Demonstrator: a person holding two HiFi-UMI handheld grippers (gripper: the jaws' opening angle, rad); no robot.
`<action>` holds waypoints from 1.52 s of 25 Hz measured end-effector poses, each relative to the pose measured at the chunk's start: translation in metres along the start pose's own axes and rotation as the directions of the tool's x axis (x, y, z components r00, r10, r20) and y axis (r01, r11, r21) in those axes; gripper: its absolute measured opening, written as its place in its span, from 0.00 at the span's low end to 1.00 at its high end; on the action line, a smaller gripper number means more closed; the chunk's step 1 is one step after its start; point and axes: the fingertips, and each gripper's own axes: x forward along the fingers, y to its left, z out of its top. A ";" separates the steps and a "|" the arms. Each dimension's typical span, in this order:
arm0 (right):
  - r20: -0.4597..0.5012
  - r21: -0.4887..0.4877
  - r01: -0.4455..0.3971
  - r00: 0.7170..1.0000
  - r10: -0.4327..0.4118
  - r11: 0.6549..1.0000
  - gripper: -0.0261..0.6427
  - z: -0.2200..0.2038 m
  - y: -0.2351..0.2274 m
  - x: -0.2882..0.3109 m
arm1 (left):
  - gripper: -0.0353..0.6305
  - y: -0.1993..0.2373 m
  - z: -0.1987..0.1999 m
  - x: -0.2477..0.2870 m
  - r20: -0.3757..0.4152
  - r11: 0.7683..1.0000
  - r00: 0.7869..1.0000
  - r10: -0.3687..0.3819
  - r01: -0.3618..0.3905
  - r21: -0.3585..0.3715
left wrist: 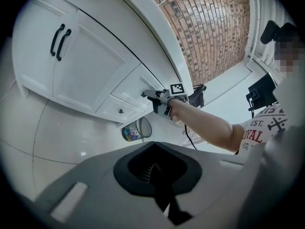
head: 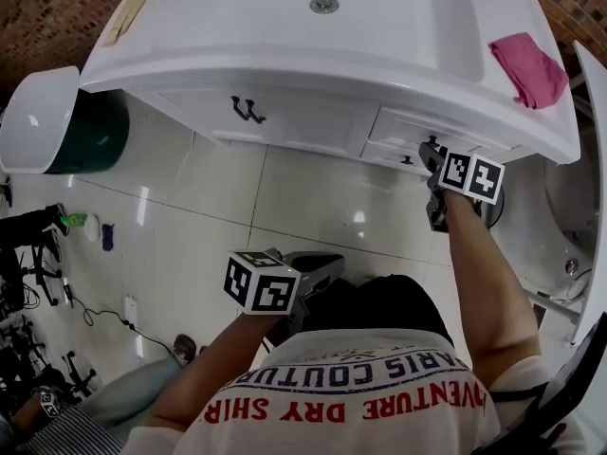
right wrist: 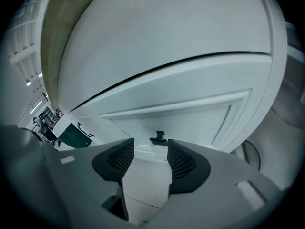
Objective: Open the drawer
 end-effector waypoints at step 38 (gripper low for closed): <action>-0.138 -0.035 0.032 0.990 -0.036 0.999 0.24 -0.083 0.004 -0.028 | 0.03 -0.054 0.015 -0.023 -0.042 0.999 0.999 0.004 -0.003 0.036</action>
